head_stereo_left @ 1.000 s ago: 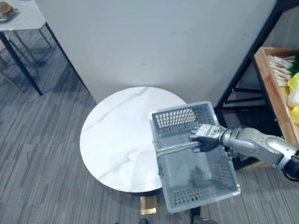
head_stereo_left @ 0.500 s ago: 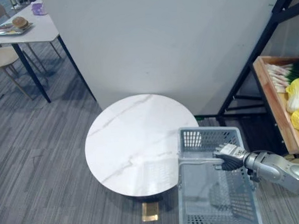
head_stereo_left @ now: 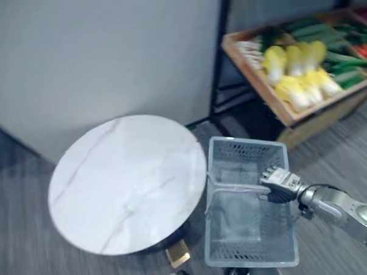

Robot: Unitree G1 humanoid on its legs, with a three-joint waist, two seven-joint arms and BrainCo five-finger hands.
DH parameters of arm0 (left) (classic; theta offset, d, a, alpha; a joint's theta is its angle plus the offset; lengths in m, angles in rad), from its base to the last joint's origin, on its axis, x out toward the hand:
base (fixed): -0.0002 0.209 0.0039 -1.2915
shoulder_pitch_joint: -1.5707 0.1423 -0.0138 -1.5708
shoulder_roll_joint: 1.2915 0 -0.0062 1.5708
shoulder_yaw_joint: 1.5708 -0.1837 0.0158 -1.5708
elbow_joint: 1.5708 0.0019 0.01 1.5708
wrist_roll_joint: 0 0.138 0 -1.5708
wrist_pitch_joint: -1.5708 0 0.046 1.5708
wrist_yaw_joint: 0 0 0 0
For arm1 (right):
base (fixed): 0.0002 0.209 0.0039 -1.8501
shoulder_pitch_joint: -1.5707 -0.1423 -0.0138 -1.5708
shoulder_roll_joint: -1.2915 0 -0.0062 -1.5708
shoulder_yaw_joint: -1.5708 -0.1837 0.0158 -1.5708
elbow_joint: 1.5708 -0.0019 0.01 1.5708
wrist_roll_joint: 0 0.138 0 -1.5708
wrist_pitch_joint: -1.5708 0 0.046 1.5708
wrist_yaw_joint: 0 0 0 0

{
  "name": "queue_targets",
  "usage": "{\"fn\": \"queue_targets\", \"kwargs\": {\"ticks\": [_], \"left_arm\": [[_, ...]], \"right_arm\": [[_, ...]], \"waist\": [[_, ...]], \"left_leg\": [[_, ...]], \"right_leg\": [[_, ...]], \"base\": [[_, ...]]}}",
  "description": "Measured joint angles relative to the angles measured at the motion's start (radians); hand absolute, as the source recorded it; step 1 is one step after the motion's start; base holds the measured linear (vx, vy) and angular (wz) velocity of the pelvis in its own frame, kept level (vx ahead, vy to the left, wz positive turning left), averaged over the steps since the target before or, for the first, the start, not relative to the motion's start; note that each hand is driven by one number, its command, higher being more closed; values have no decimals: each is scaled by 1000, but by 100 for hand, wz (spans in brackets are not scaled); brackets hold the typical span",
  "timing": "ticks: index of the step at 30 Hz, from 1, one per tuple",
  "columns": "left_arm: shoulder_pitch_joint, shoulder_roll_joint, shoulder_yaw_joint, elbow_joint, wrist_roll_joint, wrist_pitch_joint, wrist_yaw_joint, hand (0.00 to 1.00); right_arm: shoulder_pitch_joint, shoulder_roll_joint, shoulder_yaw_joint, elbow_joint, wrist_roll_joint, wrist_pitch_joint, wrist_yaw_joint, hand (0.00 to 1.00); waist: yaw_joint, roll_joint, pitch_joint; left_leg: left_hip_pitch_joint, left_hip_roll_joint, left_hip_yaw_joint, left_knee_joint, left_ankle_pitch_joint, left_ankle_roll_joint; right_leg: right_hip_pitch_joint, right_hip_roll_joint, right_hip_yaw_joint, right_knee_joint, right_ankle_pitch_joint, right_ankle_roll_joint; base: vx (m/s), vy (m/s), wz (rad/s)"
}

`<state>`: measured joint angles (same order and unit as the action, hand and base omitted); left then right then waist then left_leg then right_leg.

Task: Pick vegetable in the basket

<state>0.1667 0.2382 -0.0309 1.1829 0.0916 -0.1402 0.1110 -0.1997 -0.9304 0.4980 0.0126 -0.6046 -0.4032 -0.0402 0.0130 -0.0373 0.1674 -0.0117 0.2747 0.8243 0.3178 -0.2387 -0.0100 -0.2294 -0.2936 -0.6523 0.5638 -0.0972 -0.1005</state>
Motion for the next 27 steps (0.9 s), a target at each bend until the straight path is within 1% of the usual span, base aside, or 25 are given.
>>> {"fn": "queue_targets", "kwargs": {"ticks": [1,2,3,4,5,7,8,10,11,12,13,14,15,16,17,18,19,20,21,22,23,24,25,26,27], "left_arm": [[-6,3,0,3,-2,3,-1,0],[-7,5,0,3,-6,7,-1,0],[-6,10,0,3,-9,13,-2,0],[-6,14,0,3,-9,14,-3,0],[-18,21,-1,11,-9,19,-9,0],[-23,19,-2,11,-9,18,-11,0],[-28,2,-5,11,-7,18,-18,0],[-40,-21,-16,12,-4,14,-28,0],[-43,-18,-20,12,7,13,-36,0],[-48,-16,-22,10,14,12,-34,0],[-48,-18,-18,10,15,12,-33,0],[-47,-17,-16,11,18,12,-31,0],[-42,-20,-10,9,18,10,-25,0],[-42,-23,-5,2,15,-7,-13,0],[-43,-26,-1,-2,10,-12,-9,0],[-45,-42,6,-2,-7,-15,-9,0],[-39,-48,12,-1,-12,-16,-9,0],[-33,-51,17,-1,-12,-16,-9,0],[-22,-58,28,0,-13,-14,-9,0],[-18,-81,41,1,-15,-16,-9,0],[-16,-81,43,-10,-24,-19,-9,0],[-29,-83,46,-16,-39,-16,-9,0],[-30,-76,43,-16,-38,-14,-12,0],[-32,-75,44,-10,-38,-13,-15,0],[-29,-85,43,-10,-35,-13,-15,0]], "right_arm": [[-3,2,0,3,-27,5,3,100],[-3,4,0,4,-28,6,5,100],[-2,7,0,1,-34,7,5,100],[-2,7,0,-1,-43,7,5,100],[-5,2,0,-5,-67,17,5,100],[-11,2,0,-5,-74,25,5,100],[-11,2,1,-5,-96,31,4,100],[-1,0,0,-8,-105,32,4,100],[16,-5,-10,-23,-105,32,4,100],[57,-17,-39,-56,-105,32,-3,100],[68,-22,-45,-62,-105,32,-4,100],[81,-26,-49,-64,-105,31,-8,100],[92,-26,-48,-67,-105,28,-17,100],[96,-27,-46,-74,-105,27,-23,100],[91,-28,-39,-81,-105,28,-27,100],[63,-28,-6,-95,-105,28,-41,100],[42,-27,30,-99,-105,27,-42,100],[26,-27,58,-99,-105,26,-42,100],[1,-28,103,-98,-104,24,-42,100],[-23,-36,129,-104,-104,17,-42,100],[-54,-43,139,-108,-104,9,-42,100],[-74,-40,133,-108,-104,1,-42,100],[-73,-33,141,-107,-104,8,-39,100],[-63,-40,143,-118,-104,-1,-33,100],[-43,-60,134,-128,-102,-6,-35,100]], "waist": [[2,0,-1],[3,0,-1],[3,-4,-4],[3,-9,-8],[-3,-16,-18],[-7,-10,-23],[-21,3,-28],[-40,8,-31],[-40,10,-34],[-51,11,-39],[-57,11,-39],[-56,14,-37],[-50,21,-34],[-39,22,-31],[-34,18,-28],[-32,27,-25],[-27,27,-25],[-22,27,-25],[-5,28,-25],[16,49,-26],[25,65,-11],[18,83,26],[24,77,29],[20,89,20],[17,107,11]], "left_leg": [[7,22,53,0,9,-12],[12,34,81,0,15,-19],[17,55,128,1,29,-34],[17,61,151,1,37,-38],[15,74,202,-5,71,-57],[19,85,234,-17,93,-71],[25,104,260,-20,114,-79],[55,127,263,-19,143,-84],[69,145,260,-8,154,-88],[69,193,251,67,176,-88],[67,217,241,113,188,-84],[66,272,209,222,226,-54],[51,314,116,331,291,25],[5,320,-12,408,355,75],[-36,298,-118,457,347,68],[-122,172,-372,532,228,-6],[-149,88,-468,539,173,-24],[-164,42,-516,533,147,-34],[-192,-40,-578,478,122,-29],[-228,-72,-615,378,130,-29],[-256,-73,-642,357,116,-36],[-294,-68,-676,305,102,-46],[-307,-79,-690,238,103,-45],[-327,-105,-710,65,127,-55],[-334,-121,-733,-112,146,-56]], "right_leg": [[17,-22,-9,0,2,3],[27,-28,-6,-16,9,14],[43,-35,1,-73,25,54],[46,-35,6,-114,30,81],[56,35,29,-254,28,124],[64,87,49,-345,33,129],[65,128,66,-392,56,113],[88,170,92,-427,63,102],[99,188,103,-435,62,101],[110,205,112,-441,49,83],[114,210,118,-440,45,78],[131,222,148,-436,38,67],[153,233,194,-434,31,57],[168,239,243,-436,28,52],[167,240,277,-440,20,53],[161,239,356,-442,11,50],[156,245,414,-449,11,49],[157,252,446,-464,11,48],[173,271,510,-531,10,49],[172,319,543,-529,10,57],[137,319,540,-402,-11,22],[163,336,534,-385,-46,38],[169,324,512,-396,-45,32],[170,333,515,-415,-43,36],[208,355,512,-487,-40,41]], "base": [[-68,-103,-145],[-46,-174,-138],[-32,-187,-104],[-47,-354,-143],[-38,-326,-114],[-41,-335,-93],[-37,-251,-71],[-33,-183,-60],[-48,-207,-49],[-34,-123,-40],[-51,-177,-51],[-39,-148,-75],[-50,-171,-104],[-26,-102,-105],[-14,-49,-143],[1,-26,-161],[13,-1,-169],[49,17,-174],[119,-3,-191],[139,8,-196],[182,32,-160],[130,94,-101],[136,126,-81],[108,144,-51],[150,127,-57]]}}
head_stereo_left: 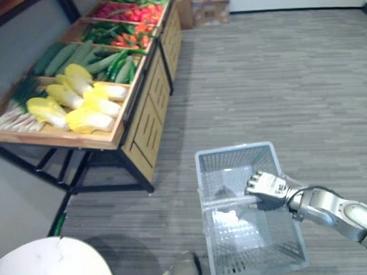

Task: Pick vegetable in the basket

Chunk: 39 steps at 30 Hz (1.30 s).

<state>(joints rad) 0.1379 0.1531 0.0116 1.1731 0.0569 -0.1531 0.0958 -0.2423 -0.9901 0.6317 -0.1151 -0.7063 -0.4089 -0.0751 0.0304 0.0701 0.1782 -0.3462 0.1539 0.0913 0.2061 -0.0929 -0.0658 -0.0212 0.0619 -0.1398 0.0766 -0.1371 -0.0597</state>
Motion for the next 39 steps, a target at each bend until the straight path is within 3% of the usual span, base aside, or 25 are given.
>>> {"fn": "queue_targets", "kwargs": {"ticks": [1,2,5,6,7,8,9,11,12,14,17,19,21,23,26,27,28,29,30,32,33,34,35,38,39], "left_arm": [[9,-8,-6,7,5,-1,2,0],[21,4,-6,5,6,-10,6,0],[8,4,-5,22,13,-9,10,0],[18,3,-5,22,29,-9,15,0],[24,6,-4,23,29,-8,16,0],[36,11,5,31,29,-8,22,0],[36,5,17,40,37,-2,25,0],[38,14,19,39,46,5,25,0],[54,19,14,32,46,12,24,0],[62,41,-16,15,46,21,24,0],[21,66,-36,-2,44,30,22,0],[-21,64,-44,-1,41,31,21,0],[-43,64,-46,-7,32,29,22,0],[-55,64,-47,-12,26,23,24,0],[-44,61,-26,-8,23,4,26,0],[-18,73,6,-6,23,1,27,0],[-17,70,23,-1,22,3,27,0],[-43,41,43,12,7,26,28,0],[-71,9,64,22,-16,38,33,0],[-64,-30,104,9,-17,31,34,0],[-44,-46,163,10,-60,35,42,0],[-31,-48,190,7,-76,38,45,0],[-7,-47,216,9,-101,39,56,0],[39,-38,228,22,-210,59,58,0],[54,-38,229,22,-212,68,55,0]], "right_arm": [[10,-5,-2,1,1,-1,0,100],[24,6,-2,1,0,-1,0,100],[19,7,-3,6,0,-2,0,100],[19,16,-2,10,0,-1,0,100],[19,34,1,15,0,0,0,100],[22,63,6,14,0,-3,0,100],[14,74,0,12,1,-5,-4,100],[12,101,7,18,0,3,-4,100],[16,140,16,20,-1,2,-4,100],[30,176,14,19,-1,3,-4,100],[31,191,14,51,-2,6,-4,100],[30,192,16,57,-3,15,-1,100],[24,194,18,64,-3,18,0,100],[10,196,26,89,-2,22,-2,100],[3,191,45,92,-1,32,-1,100],[6,191,55,91,-1,31,0,100],[8,183,55,95,-1,32,0,100],[17,171,48,96,-1,50,4,100],[8,165,44,94,-1,55,17,100],[0,164,53,102,-1,53,38,100],[3,177,53,157,2,49,41,100],[8,179,48,177,2,50,42,100],[23,179,38,194,3,55,44,100],[120,195,-45,210,14,64,47,100],[165,210,-81,238,15,78,47,100]], "waist": [[15,17,-5],[35,-13,-3],[31,-10,-2],[42,-15,-2],[46,-38,-10],[65,-90,-45],[65,-102,-55],[58,-113,-51],[58,-126,-52],[45,-129,-57],[25,-133,-52],[24,-113,-39],[22,-104,-35],[8,-105,-35],[19,-119,-40],[25,-151,-49],[30,-138,-45],[23,-121,-45],[37,-92,-56],[51,-82,-66],[42,-72,-80],[38,-75,-83],[37,-103,-81],[47,-135,-76],[45,-136,-76]], "left_leg": [[-10,17,-16,-33,29,0],[-14,-6,-18,6,84,-13],[-72,5,-12,38,112,17],[-61,10,20,46,160,9],[-44,-13,44,54,150,34],[-25,-72,83,40,98,42],[-4,-109,98,41,67,75],[56,-147,111,53,37,110],[139,-177,111,46,-17,126],[236,-204,57,24,-60,146],[380,-223,-69,-43,-73,155],[460,-198,-140,-63,-73,155],[493,-180,-210,-52,-76,159],[490,-159,-280,3,-104,156],[483,-140,-389,119,-188,109],[482,-146,-438,159,-223,89],[486,-132,-470,178,-240,85],[486,-103,-530,206,-231,68],[461,-81,-579,211,-171,45],[454,-33,-617,190,-107,16],[428,4,-627,202,-14,-10],[414,9,-618,214,39,-19],[391,9,-595,229,117,-25],[267,24,-338,326,34,-40],[234,45,-157,302,9,-25]], "right_leg": [[10,32,14,31,-2,25],[18,2,46,74,-60,34],[81,-26,36,16,-74,62],[99,-52,48,36,-116,81],[94,-81,62,61,-143,87],[78,-148,81,102,-185,81],[27,-176,109,277,-182,85],[-39,-212,168,520,-128,111],[-96,-218,207,737,19,147],[-147,-222,206,934,192,186],[-265,-229,121,1106,60,37],[-327,-233,49,994,-15,16],[-354,-233,30,771,-23,32],[-358,-227,77,483,12,85],[-335,-263,227,119,88,192],[-305,-299,264,55,73,200],[-304,-301,250,90,145,271],[-319,-275,209,201,155,259],[-338,-270,166,309,84,216],[-334,-272,90,392,32,177],[-296,-269,14,423,3,126],[-269,-273,-19,416,-5,112],[-223,-281,-58,390,-14,97],[-44,-296,-192,226,-14,96],[8,-296,-247,191,-14,97]], "base": [[287,121,-63],[371,142,-29],[350,207,6],[361,236,-12],[523,298,-25],[652,270,-16],[478,157,-9],[516,202,14],[663,274,21],[563,163,54],[594,10,97],[547,-84,105],[490,-164,116],[488,-244,139],[571,-444,122],[591,-532,143],[576,-564,155],[484,-548,148],[484,-548,138],[380,-446,120],[501,-531,137],[394,-413,145],[340,-326,137],[289,-215,125],[228,-70,123]]}}
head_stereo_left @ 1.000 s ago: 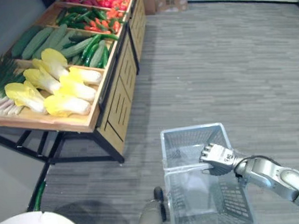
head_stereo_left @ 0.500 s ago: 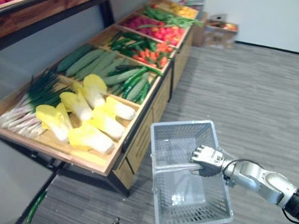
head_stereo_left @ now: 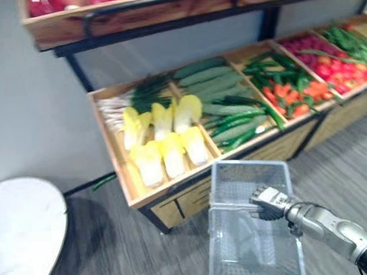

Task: Pick vegetable in the basket

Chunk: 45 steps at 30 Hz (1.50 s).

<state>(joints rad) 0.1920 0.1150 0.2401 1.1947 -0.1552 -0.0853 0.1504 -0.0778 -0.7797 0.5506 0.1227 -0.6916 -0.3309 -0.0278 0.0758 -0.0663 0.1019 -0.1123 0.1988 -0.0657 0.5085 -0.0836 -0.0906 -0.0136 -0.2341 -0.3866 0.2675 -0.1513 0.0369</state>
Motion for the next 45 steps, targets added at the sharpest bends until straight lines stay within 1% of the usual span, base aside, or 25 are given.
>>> {"fn": "queue_targets", "kwargs": {"ticks": [1,2,3,4,6,7,10,13,15,16,17,20,22,24,26,27,28,29,31,33,34,37,39,43,45], "left_arm": [[7,-4,0,0,1,3,0,0],[13,-5,3,-3,3,2,2,0],[18,5,15,-4,16,3,5,0],[18,12,23,-9,45,2,8,0],[19,27,21,-12,97,4,12,0],[16,32,19,-13,121,3,14,0],[-7,36,5,-24,141,0,16,0],[-13,30,-1,-42,176,-1,16,0],[-10,19,-1,-40,179,1,16,0],[-9,14,-1,-40,180,1,16,0],[-8,-1,-8,-40,179,1,17,0],[-13,3,-11,-43,174,0,22,0],[-22,15,-9,-43,159,0,44,0],[-37,23,-1,-61,116,-4,94,0],[-38,23,6,-143,78,-20,149,0],[-37,22,7,-203,78,-35,179,0],[-37,22,7,-304,80,-62,221,0],[-36,22,7,-341,82,-72,237,0],[-37,18,11,-475,103,-100,286,0],[-36,4,11,-586,144,-110,324,0],[-37,-1,11,-650,172,-111,339,0],[-40,-3,11,-743,202,-111,359,0],[-42,-3,7,-824,219,-111,363,0],[-70,-4,-5,-891,219,-111,365,0],[-90,-3,-5,-927,219,-109,368,0]], "right_arm": [[34,17,-35,24,0,12,-1,100],[57,35,-63,36,0,22,-1,100],[77,40,-82,37,-2,22,0,100],[87,39,-99,38,-2,24,-1,100],[135,55,-148,44,-1,24,-6,100],[152,77,-155,59,-2,28,-10,100],[168,127,-151,110,-6,39,-12,100],[180,170,-154,149,-6,38,-22,100],[202,207,-188,208,-7,31,-35,100],[214,214,-202,220,-7,31,-36,100],[246,236,-262,265,-6,38,-57,100],[259,260,-303,372,-7,43,-57,100],[266,283,-312,434,-8,43,-67,100],[288,314,-333,498,-16,43,-88,100],[303,331,-364,571,-16,43,-107,100],[306,333,-381,611,-16,43,-119,100],[304,338,-425,672,-16,47,-137,100],[303,340,-444,692,-15,50,-142,100],[293,352,-510,781,-14,71,-163,100],[295,362,-538,820,-7,82,-176,100],[295,366,-546,831,-6,84,-181,100],[295,371,-552,836,-5,87,-181,100],[294,374,-556,838,-5,90,-177,100],[293,375,-563,839,-5,93,-163,100],[284,377,-563,839,-6,92,-160,100]], "waist": [[-4,1,0],[-5,0,-1],[-10,-7,-10],[-16,-20,-11],[-37,-29,-14],[-48,-29,-14],[-47,-23,-12],[-46,7,-15],[-46,34,-23],[-48,36,-24],[-52,51,-27],[-57,62,-32],[-57,52,-28],[-58,49,-29],[-58,51,-32],[-57,54,-34],[-55,61,-37],[-55,64,-40],[-55,70,-45],[-56,71,-46],[-57,71,-45],[-60,70,-46],[-74,68,-47],[-83,69,-47],[-102,70,-47]], "left_leg": [[-11,10,132,-59,24,26],[-3,25,259,-106,35,33],[11,24,331,-165,45,22],[19,13,358,-216,53,12],[32,-16,359,-324,74,2],[42,-33,357,-371,99,3],[46,-50,357,-423,164,7],[63,-40,356,-477,186,-2],[86,-30,352,-542,206,-12],[90,-30,350,-559,209,-11],[101,-28,340,-600,210,-11],[97,-30,330,-604,187,-11],[94,-38,331,-607,181,-9],[93,-47,329,-610,176,-7],[80,-53,325,-611,174,-4],[78,-57,324,-611,174,-4],[62,-62,321,-611,174,-4],[61,-64,320,-611,174,-4],[62,-71,315,-610,175,-4],[63,-73,313,-610,178,-5],[63,-72,314,-608,184,4],[74,-71,331,-604,186,7],[91,-66,343,-604,186,6],[118,-57,379,-604,185,5],[121,-50,391,-604,183,3]], "right_leg": [[26,3,-39,-11,0,0],[44,9,-67,-22,1,2],[49,8,-93,-51,10,18],[49,10,-111,-84,17,29],[57,18,-141,-140,34,54],[61,13,-151,-157,43,60],[72,11,-158,-192,75,55],[72,39,-158,-201,77,54],[70,57,-163,-201,77,53],[70,61,-168,-201,76,53],[68,67,-180,-194,75,53],[62,67,-180,-188,71,61],[51,60,-167,-178,70,60],[50,56,-143,-178,71,61],[41,54,-121,-178,72,63],[33,54,-115,-179,72,63],[24,53,-106,-180,72,63],[19,51,-102,-180,72,63],[19,45,-96,-180,77,70],[19,45,-95,-180,83,66],[18,47,-90,-179,87,72],[19,55,-70,-181,90,69],[27,64,-48,-191,91,67],[35,75,-10,-207,96,60],[34,85,3,-218,102,55]], "base": [[238,-8,113],[144,44,94],[124,51,71],[93,53,64],[54,64,52],[12,41,37],[-35,15,24],[-103,-20,8],[-129,-7,11],[-157,34,26],[-124,52,28],[-112,67,15],[-115,80,-2],[-97,68,9],[-91,50,15],[-15,48,12],[4,47,8],[39,48,4],[55,28,2],[83,5,-1],[110,-9,-8],[121,-18,-20],[95,-36,-24],[56,-32,-32],[4,-22,-21]]}}
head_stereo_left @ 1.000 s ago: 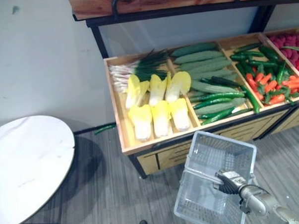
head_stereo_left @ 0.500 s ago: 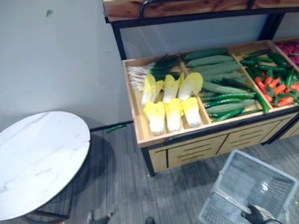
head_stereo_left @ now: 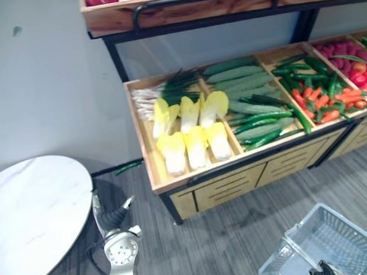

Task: Pick vegetable in the basket

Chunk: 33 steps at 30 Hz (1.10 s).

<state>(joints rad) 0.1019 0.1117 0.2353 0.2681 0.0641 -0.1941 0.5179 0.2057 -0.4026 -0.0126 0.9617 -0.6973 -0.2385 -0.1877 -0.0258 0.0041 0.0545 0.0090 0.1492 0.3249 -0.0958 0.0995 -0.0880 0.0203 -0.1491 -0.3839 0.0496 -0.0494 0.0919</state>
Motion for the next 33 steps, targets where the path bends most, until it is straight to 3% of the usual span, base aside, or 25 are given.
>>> {"fn": "queue_targets", "kwargs": {"ticks": [9,19,21,29,33], "left_arm": [[-68,6,3,-21,110,13,32,0],[-136,23,9,33,115,43,67,0],[-175,43,16,78,115,46,70,0],[-312,78,65,178,113,63,115,0],[-373,89,77,222,105,73,146,0]], "right_arm": [[-14,8,-10,-1,0,0,3,100],[-30,7,-20,-8,0,0,9,100],[-44,5,-20,-14,0,-1,14,100],[-102,-32,23,-52,0,-13,19,100],[-133,-31,46,-58,0,-15,11,100]], "waist": [[-13,5,3],[-33,10,12],[-53,12,25],[-59,11,81],[-77,8,106]], "left_leg": [[3,23,51,0,-12,-12],[8,29,137,0,-33,-21],[3,31,143,0,-33,-21],[-36,39,185,0,-32,-21],[-62,39,186,0,-31,-22]], "right_leg": [[-20,29,55,-35,32,-12],[-72,41,149,-47,54,-13],[-87,43,156,-44,54,-13],[-171,57,214,-29,68,-24],[-199,58,219,-28,68,-24]], "base": [[-25,-8,-19],[21,1,-28],[50,-15,-15],[44,-24,-24],[39,-19,-4]]}}
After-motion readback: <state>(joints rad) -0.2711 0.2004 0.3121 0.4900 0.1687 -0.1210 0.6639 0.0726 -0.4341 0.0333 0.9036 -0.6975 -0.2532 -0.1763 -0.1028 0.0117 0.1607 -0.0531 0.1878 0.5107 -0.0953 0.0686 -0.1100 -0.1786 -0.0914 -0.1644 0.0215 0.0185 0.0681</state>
